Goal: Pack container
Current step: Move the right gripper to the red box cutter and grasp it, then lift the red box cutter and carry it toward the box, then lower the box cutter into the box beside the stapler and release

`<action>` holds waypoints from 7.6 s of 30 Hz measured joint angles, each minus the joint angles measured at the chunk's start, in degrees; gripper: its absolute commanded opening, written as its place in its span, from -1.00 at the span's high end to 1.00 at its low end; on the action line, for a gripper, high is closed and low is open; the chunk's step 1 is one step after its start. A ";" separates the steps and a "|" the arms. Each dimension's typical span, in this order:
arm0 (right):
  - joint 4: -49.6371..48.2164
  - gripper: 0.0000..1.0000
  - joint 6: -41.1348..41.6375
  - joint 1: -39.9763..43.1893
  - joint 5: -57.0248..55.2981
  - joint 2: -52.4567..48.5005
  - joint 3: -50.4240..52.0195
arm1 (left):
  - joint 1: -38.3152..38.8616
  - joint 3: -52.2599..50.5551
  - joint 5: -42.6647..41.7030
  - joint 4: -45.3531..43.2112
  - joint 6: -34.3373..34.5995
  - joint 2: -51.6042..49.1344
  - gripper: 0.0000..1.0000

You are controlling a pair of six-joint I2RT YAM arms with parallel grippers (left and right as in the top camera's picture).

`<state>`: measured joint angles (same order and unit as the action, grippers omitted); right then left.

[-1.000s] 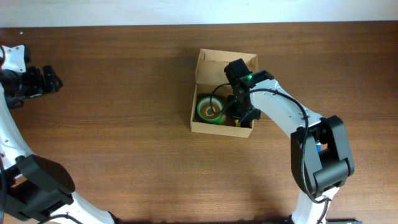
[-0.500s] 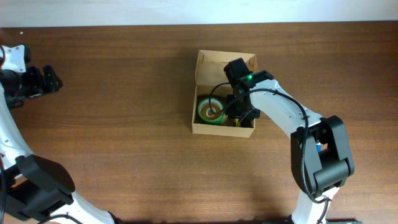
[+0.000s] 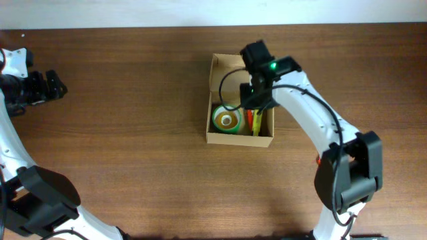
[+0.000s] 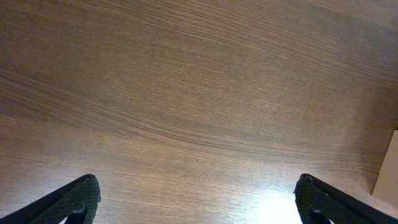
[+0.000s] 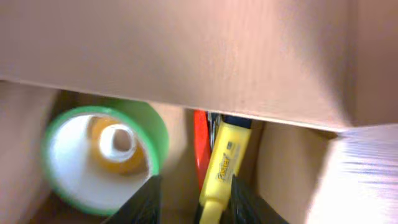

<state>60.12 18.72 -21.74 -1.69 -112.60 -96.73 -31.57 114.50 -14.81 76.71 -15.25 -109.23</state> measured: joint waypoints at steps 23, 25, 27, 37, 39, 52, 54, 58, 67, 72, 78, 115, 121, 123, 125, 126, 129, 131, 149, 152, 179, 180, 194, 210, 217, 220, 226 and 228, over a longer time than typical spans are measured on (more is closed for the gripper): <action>14.49 0.24 -7.39 24.55 -3.50 24.55 13.14 | 0.00 0.00 0.02 0.00 0.00 0.00 -0.99; 12.72 0.16 -8.79 27.50 -1.20 24.37 18.43 | 0.00 0.00 0.02 0.00 0.00 0.00 -1.00; 10.54 0.09 -10.29 29.38 0.52 24.26 22.69 | 0.00 0.00 0.02 0.00 0.00 0.00 -1.00; 2.45 -0.20 -15.98 30.18 2.16 23.67 28.00 | 0.00 0.00 0.02 0.00 0.00 0.00 -1.00; 1.09 -0.21 -16.41 30.18 1.90 22.53 28.00 | 0.00 0.00 0.02 0.00 0.00 0.00 -1.00; -4.07 -0.21 -18.71 31.17 -0.87 10.47 28.09 | 0.00 0.00 0.00 0.00 0.00 0.00 -1.00; -4.74 -0.21 -18.86 32.09 -1.01 9.25 28.09 | 0.00 0.00 0.02 0.00 0.00 0.00 -1.00; -5.38 -0.20 -18.97 34.40 -1.27 8.17 28.15 | 0.00 0.00 0.02 0.00 0.00 0.00 -1.00; -5.38 -0.18 -19.23 36.46 -1.27 7.39 28.17 | 0.00 0.00 0.02 0.00 0.00 0.00 -1.00; -5.73 -0.18 -19.43 36.46 -1.27 7.17 28.30 | 0.00 0.00 0.00 0.00 0.00 0.00 -1.00; -5.68 -0.09 -19.45 36.46 -1.03 7.04 28.72 | 0.00 0.00 0.02 0.00 0.00 0.00 -1.00; -5.86 0.93 -18.93 35.89 1.42 2.29 28.37 | 0.00 0.00 0.02 0.00 0.00 0.00 -1.00; -6.16 0.92 -18.86 35.89 3.04 2.49 28.37 | 0.00 0.00 0.02 0.00 0.00 0.00 -1.00; -6.40 0.92 -18.86 35.89 4.55 2.71 28.37 | 0.00 0.00 0.02 0.00 0.00 0.00 -0.99; -6.32 0.92 -18.82 35.82 5.99 3.06 28.28 | 0.00 0.00 0.00 0.00 0.00 0.00 -0.99; -5.90 0.92 -18.80 35.78 6.67 3.39 28.02 | 0.00 0.00 0.02 0.00 0.00 0.00 -1.00; -3.41 0.92 -18.71 35.67 8.11 5.49 25.51 | 0.00 0.00 0.02 0.00 0.00 0.00 -1.00; -0.52 0.93 -18.71 35.56 8.74 7.30 21.99 | 0.00 0.00 0.00 0.00 0.00 0.00 -1.00; 15.58 0.93 -36.00 16.59 9.84 10.73 -22.32 | 0.00 0.00 0.02 0.00 0.00 0.00 -1.00; 19.41 0.92 -42.86 10.62 9.84 10.97 -23.17 | 0.00 0.00 0.02 0.00 0.00 0.00 -1.00; 26.69 0.92 -72.59 -4.96 4.52 -13.62 -22.40 | 0.00 0.00 0.02 0.00 0.00 0.00 -1.00; 26.82 0.92 -72.70 -4.94 4.52 -13.68 -22.21 | 0.00 0.00 0.00 0.00 0.00 0.00 -1.00; 23.67 0.93 -72.61 -4.87 4.55 -13.68 -17.33 | 0.00 0.00 0.02 0.00 0.00 0.00 -1.00; 18.27 0.92 -72.50 -4.28 6.27 -7.21 -7.61 | 0.00 0.00 0.00 0.00 0.00 0.00 -1.00; 18.08 0.92 -72.26 -4.28 7.23 -7.06 -4.37 | 0.00 0.00 0.00 0.00 0.00 0.00 -1.00; 17.99 0.92 -72.13 -4.28 7.23 -7.08 -3.91 | 0.00 0.00 0.00 0.00 -0.02 0.00 -1.00; 17.05 0.93 -71.80 -4.28 8.07 -7.06 -3.52 | 0.00 0.00 0.02 0.00 0.00 0.00 -1.00; 16.39 0.93 -71.73 -4.28 8.26 -7.08 -2.91 | 0.00 0.00 0.00 0.00 0.00 0.00 -1.00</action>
<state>76.51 -53.01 -26.02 6.57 -119.68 -99.63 -31.57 114.50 -14.81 76.71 -15.25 -109.23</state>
